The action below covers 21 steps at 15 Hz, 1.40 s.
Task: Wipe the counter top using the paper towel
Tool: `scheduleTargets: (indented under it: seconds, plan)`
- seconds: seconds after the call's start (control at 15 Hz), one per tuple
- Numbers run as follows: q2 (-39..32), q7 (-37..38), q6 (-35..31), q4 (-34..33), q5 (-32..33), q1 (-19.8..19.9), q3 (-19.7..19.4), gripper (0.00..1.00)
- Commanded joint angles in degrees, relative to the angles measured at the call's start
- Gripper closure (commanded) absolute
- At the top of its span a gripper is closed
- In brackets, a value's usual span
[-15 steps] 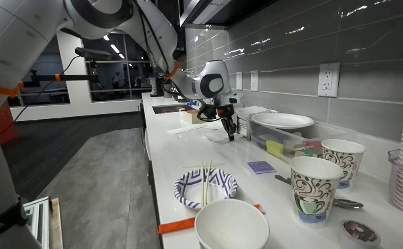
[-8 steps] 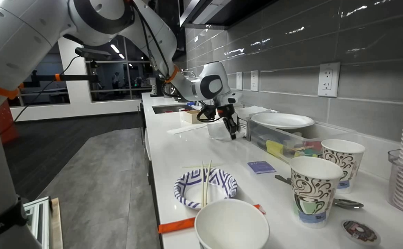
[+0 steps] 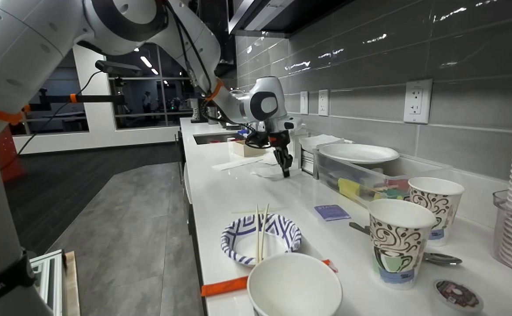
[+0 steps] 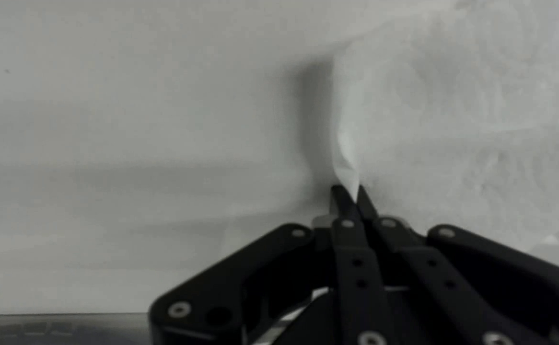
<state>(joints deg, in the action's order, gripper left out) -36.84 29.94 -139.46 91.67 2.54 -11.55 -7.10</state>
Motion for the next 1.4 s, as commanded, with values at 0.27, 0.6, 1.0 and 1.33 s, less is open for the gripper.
scheduleTargets:
  seconds: [0.27,0.6,1.0,1.33]
  plan:
    - [12.6,-5.1,11.2,11.2,2.9,0.9,1.8,1.00]
    - [23.4,-10.0,7.8,17.7,0.2,2.2,6.1,1.00]
    - [28.5,-12.0,4.7,19.9,-6.7,1.5,12.1,1.00]
    - [24.2,-5.2,-6.0,19.2,-6.1,-1.0,14.8,1.00]
